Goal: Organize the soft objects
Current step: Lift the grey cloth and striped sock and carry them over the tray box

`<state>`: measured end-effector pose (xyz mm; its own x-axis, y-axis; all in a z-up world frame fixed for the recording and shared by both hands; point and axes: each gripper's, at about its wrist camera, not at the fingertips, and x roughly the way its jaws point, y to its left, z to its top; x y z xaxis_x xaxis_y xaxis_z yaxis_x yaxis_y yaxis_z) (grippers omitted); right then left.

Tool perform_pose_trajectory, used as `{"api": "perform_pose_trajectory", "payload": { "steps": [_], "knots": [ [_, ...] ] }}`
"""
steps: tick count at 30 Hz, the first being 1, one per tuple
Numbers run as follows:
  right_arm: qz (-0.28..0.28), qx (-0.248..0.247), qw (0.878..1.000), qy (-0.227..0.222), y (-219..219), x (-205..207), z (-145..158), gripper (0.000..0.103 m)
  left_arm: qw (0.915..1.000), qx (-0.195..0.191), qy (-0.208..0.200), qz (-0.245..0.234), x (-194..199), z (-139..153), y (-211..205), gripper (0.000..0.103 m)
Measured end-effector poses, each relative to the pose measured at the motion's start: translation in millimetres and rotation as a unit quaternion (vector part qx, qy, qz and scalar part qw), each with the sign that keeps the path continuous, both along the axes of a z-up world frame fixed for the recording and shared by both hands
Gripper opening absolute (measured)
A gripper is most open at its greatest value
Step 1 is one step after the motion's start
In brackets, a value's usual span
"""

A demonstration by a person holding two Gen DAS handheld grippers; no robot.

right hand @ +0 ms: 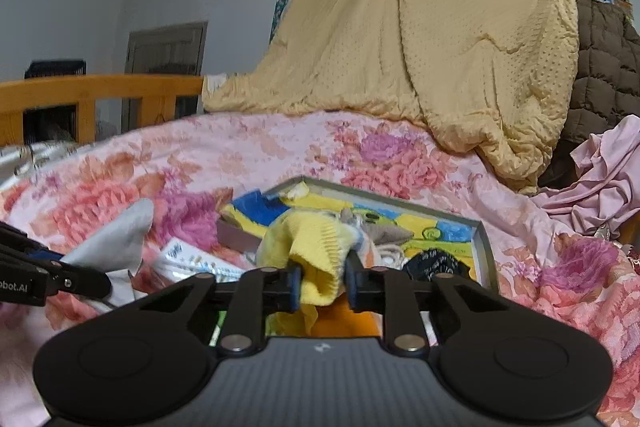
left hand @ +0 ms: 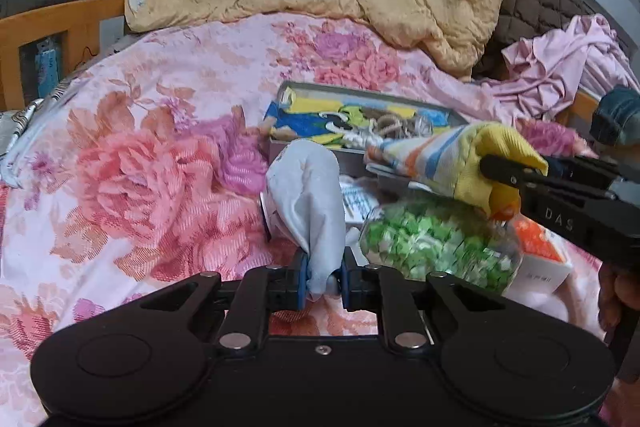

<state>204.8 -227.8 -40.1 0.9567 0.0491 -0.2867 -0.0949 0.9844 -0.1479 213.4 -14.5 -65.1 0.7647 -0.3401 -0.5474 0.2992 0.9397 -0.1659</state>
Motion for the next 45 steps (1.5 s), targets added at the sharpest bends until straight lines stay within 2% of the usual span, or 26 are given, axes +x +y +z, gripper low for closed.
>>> {"api": "perform_pose_trajectory", "payload": {
  "steps": [5, 11, 17, 24, 29, 39, 45],
  "knots": [
    [0.001, 0.012, 1.000, -0.028, -3, -11, 15, 0.017, 0.9997, -0.021, -0.008, 0.014, -10, 15, 1, 0.017],
    [0.003, 0.047, 0.998, -0.046, -14, -26, 34, 0.017, 0.9971, -0.063, -0.004, 0.043, -21, 30, 4, 0.017],
    [-0.002, 0.090, 0.994, -0.066, -32, -43, 54, 0.017, 0.9955, -0.077, -0.004, 0.056, -29, 42, -2, 0.017],
    [-0.013, 0.131, 0.988, -0.084, -56, -52, 73, 0.017, 0.9968, -0.071, -0.012, 0.036, -30, 59, -23, 0.017],
    [-0.028, 0.149, 0.984, -0.096, -76, -54, 81, 0.017, 0.9962, -0.082, -0.019, 0.020, -22, 70, -40, 0.017],
    [-0.039, 0.158, 0.979, -0.119, -103, -16, 84, 0.017, 0.9970, -0.069, -0.027, -0.018, 19, 84, -80, 0.017],
    [-0.055, 0.181, 0.977, -0.096, -124, 33, 76, 0.017, 0.9969, -0.068, -0.024, -0.033, 62, 88, -100, 0.017]
  ]
}}
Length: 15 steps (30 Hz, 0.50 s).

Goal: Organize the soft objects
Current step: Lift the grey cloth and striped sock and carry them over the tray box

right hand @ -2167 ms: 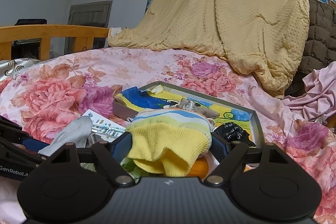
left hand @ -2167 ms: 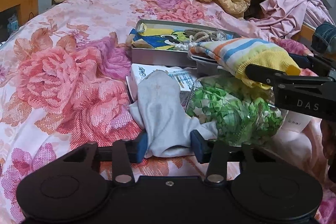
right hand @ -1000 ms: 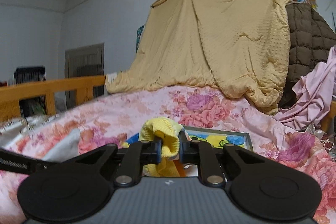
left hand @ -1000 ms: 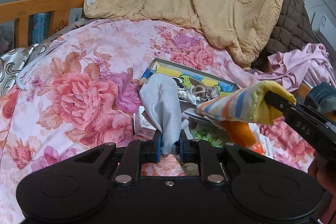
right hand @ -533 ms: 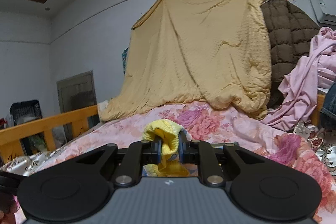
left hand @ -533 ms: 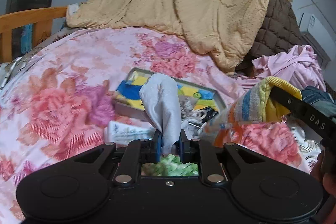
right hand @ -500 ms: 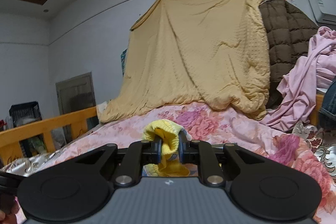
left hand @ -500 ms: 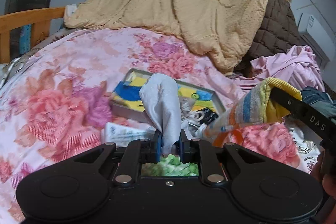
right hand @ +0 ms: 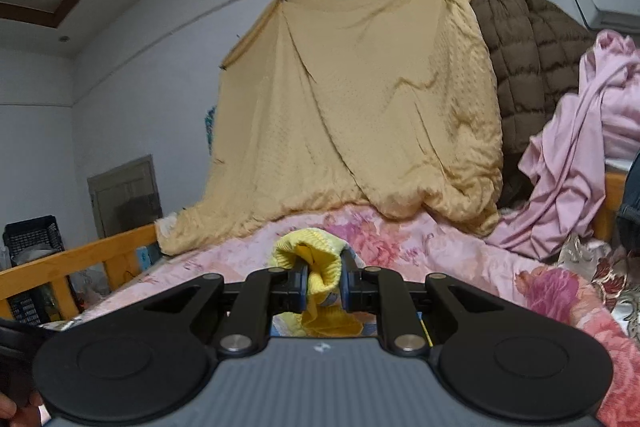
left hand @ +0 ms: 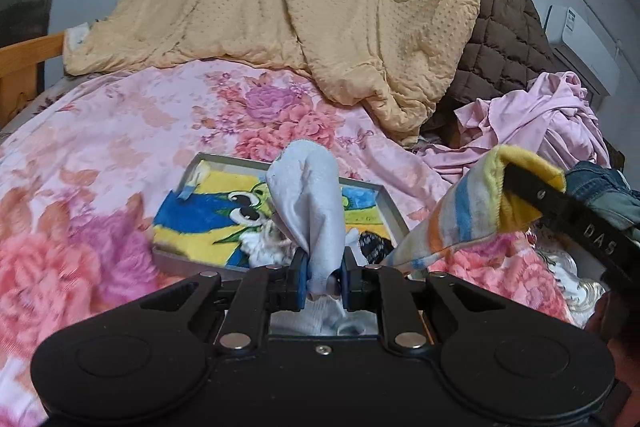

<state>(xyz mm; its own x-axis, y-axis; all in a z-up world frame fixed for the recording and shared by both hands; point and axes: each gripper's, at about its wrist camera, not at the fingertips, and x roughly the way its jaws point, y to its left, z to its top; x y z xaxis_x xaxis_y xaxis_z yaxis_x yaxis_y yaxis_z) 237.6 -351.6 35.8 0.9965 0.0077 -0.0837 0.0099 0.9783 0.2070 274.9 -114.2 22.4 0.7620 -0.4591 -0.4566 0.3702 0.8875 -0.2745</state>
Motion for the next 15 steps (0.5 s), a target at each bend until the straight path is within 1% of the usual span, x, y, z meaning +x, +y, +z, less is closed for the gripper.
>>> {"api": "perform_pose_trajectory", "payload": {
  "steps": [2, 6, 11, 15],
  "knots": [
    [-0.006, 0.003, 1.000, 0.002, -5, 15, 0, 0.017, 1.0000, 0.001, 0.005, -0.003, 18, -1, -7, 0.017],
    [-0.011, -0.012, 1.000, 0.004, -14, 48, -3, 0.017, 0.9996, 0.014, 0.020, -0.012, 53, -9, -20, 0.017],
    [-0.021, -0.005, 1.000, 0.018, -32, 89, -18, 0.017, 0.9989, 0.036, 0.029, -0.010, 96, -23, -30, 0.017],
    [-0.030, 0.003, 0.999, 0.040, -45, 110, -34, 0.017, 0.9983, 0.039, 0.043, 0.001, 126, -35, -32, 0.017]
  ]
}}
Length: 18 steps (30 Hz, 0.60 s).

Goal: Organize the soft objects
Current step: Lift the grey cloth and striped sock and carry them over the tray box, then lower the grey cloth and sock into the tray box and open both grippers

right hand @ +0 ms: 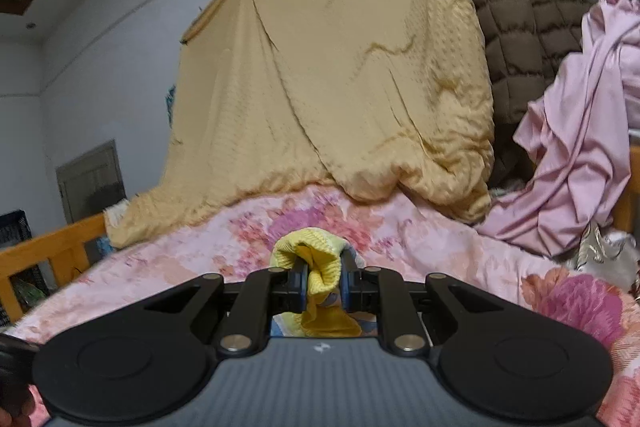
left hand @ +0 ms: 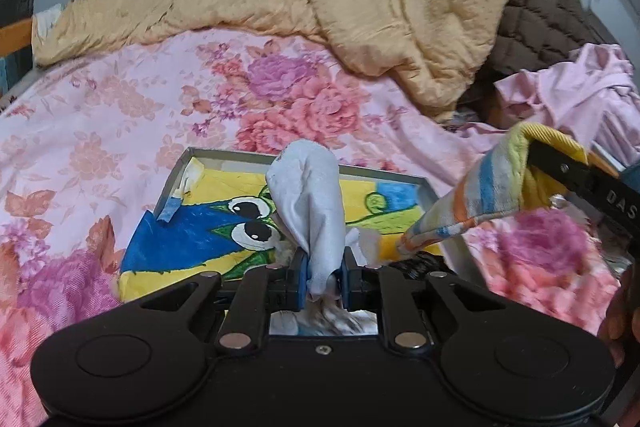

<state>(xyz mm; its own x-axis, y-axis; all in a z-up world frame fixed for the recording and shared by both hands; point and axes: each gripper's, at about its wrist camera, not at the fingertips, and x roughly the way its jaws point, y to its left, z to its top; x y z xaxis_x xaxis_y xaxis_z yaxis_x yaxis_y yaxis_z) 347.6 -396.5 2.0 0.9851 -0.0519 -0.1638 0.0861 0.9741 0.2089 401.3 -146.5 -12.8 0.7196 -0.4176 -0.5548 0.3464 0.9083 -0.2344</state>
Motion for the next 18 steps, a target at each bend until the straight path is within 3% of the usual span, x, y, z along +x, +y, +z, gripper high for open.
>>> {"api": "perform_pose_trajectory", "payload": {
  "steps": [3, 7, 14, 18],
  "knots": [
    [-0.008, 0.036, 0.999, 0.018, -14, 12, -13, 0.017, 0.9999, -0.002, 0.011, 0.007, 17, -9, -4, 0.017],
    [0.000, 0.042, 0.998, 0.050, -21, 21, -25, 0.017, 0.9997, -0.004, 0.022, 0.009, 32, -19, -10, 0.017],
    [0.040, 0.017, 0.989, 0.144, -6, 40, -44, 0.017, 0.9972, -0.022, 0.063, 0.033, 45, -38, -11, 0.017],
    [0.052, 0.005, 0.985, 0.165, 5, 42, -49, 0.018, 0.9951, -0.035, 0.080, 0.047, 48, -45, -8, 0.017]
  ]
}}
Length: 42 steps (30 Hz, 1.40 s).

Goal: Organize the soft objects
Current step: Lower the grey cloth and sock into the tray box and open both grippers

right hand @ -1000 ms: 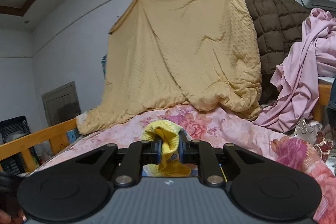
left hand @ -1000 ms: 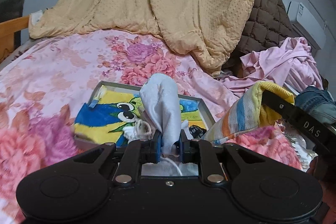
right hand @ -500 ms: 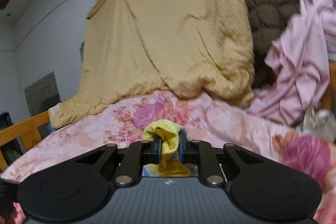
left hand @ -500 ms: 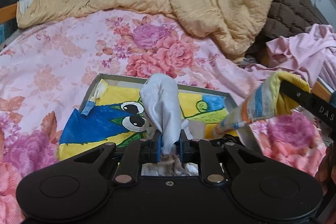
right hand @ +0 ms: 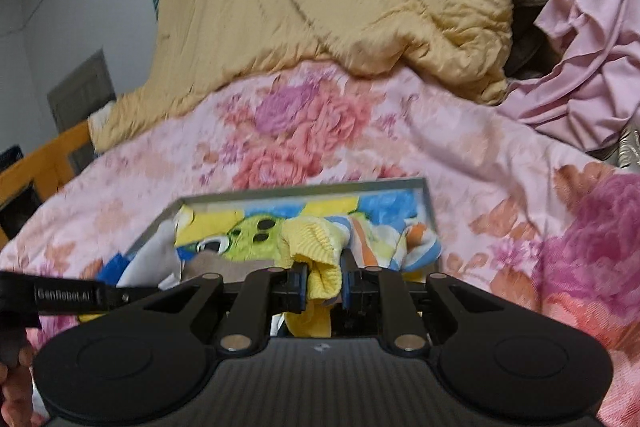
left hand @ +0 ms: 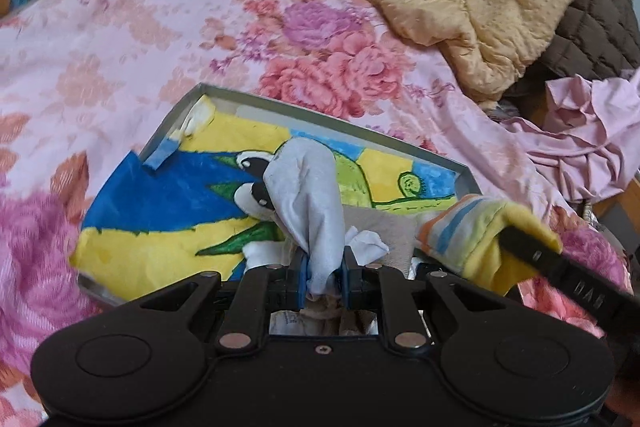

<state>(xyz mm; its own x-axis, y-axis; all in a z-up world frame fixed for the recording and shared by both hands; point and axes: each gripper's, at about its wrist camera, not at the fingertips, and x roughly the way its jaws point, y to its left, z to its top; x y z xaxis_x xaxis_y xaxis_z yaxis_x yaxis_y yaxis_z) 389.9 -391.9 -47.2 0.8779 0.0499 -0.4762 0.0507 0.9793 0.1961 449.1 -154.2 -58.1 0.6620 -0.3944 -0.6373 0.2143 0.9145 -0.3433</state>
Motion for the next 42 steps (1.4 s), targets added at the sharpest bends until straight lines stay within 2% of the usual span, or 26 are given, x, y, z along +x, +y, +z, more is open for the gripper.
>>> {"api": "perform_pose_trajectory", "payload": {
  "steps": [9, 14, 15, 17, 21, 32, 37, 42],
  "knots": [
    [0.003, -0.013, 1.000, 0.007, 9, -1, 4, 0.025, 0.9999, -0.004, 0.008, 0.007, -1, -1, 1, 0.020],
    [0.001, -0.017, 1.000, 0.005, 9, -4, 10, 0.038, 0.9998, -0.002, 0.011, 0.014, -3, 1, 2, 0.025],
    [0.001, -0.018, 1.000, 0.005, 10, -5, 11, 0.040, 0.9998, 0.000, 0.011, 0.014, -5, 2, 2, 0.028],
    [-0.005, -0.023, 1.000, 0.004, 11, -6, 13, 0.056, 0.9999, 0.004, 0.009, 0.014, -7, 4, 2, 0.032],
    [-0.013, -0.033, 0.999, 0.001, 13, -12, 19, 0.065, 0.9998, 0.011, 0.005, 0.014, -12, 11, 4, 0.042],
    [-0.036, -0.020, 0.999, -0.031, 12, -50, 48, 0.094, 0.9993, 0.014, -0.028, 0.022, -40, 48, 13, 0.072],
    [-0.047, -0.024, 0.998, -0.036, 16, -76, 58, 0.101, 0.9979, 0.014, -0.056, 0.030, -65, 66, 21, 0.087],
    [-0.047, -0.039, 0.997, -0.045, 25, -109, 62, 0.103, 0.9969, -0.003, -0.067, 0.042, -94, 79, 34, 0.094]
  ]
}}
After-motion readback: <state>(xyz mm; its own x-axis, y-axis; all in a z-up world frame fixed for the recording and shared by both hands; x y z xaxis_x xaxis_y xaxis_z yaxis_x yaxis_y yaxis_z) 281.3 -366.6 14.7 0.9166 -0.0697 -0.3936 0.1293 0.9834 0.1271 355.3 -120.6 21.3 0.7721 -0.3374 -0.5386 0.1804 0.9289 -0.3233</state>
